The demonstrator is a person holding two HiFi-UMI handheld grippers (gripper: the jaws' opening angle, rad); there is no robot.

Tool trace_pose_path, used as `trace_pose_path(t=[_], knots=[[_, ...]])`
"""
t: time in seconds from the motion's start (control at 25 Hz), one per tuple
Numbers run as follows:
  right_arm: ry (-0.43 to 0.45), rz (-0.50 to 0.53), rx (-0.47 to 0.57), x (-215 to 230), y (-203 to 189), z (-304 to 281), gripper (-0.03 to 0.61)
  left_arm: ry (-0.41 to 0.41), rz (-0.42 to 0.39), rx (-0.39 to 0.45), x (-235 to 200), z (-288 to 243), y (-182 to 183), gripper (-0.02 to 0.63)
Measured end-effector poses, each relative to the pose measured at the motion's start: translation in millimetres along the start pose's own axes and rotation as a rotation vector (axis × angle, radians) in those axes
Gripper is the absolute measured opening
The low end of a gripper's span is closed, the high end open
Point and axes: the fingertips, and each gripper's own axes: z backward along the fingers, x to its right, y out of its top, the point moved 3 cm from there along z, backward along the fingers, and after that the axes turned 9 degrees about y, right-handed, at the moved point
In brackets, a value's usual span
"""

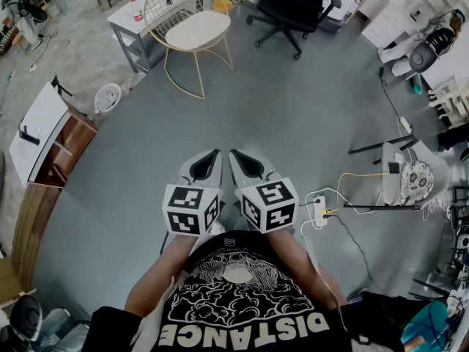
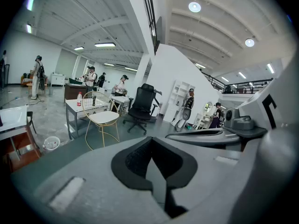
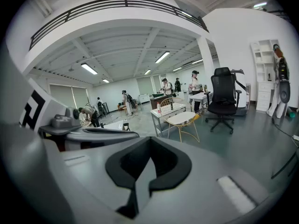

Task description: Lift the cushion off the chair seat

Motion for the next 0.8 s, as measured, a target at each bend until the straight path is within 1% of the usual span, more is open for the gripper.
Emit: trace_pose_path(t=[0.32, 0.48, 0.64, 0.8], knots=[[0.01, -0.031, 0.026, 3, 10, -10, -0.006, -0.001, 0.004, -0.007, -7, -6, 8, -0.006], [0.009, -0.042, 0.033, 13, 15, -16, -0.006, 0.006, 0.013, -0.007, -12, -15, 13, -0.006], [0.02, -0.053, 0.038, 24, 22, -31, -0.005, 0.019, 0.021, -0.005, -21, -29, 20, -0.005], [0.04, -0.054, 0.035, 41, 28, -52, -0.005, 0.031, 0.024, -0.022, -27, -54, 23, -0.005]])
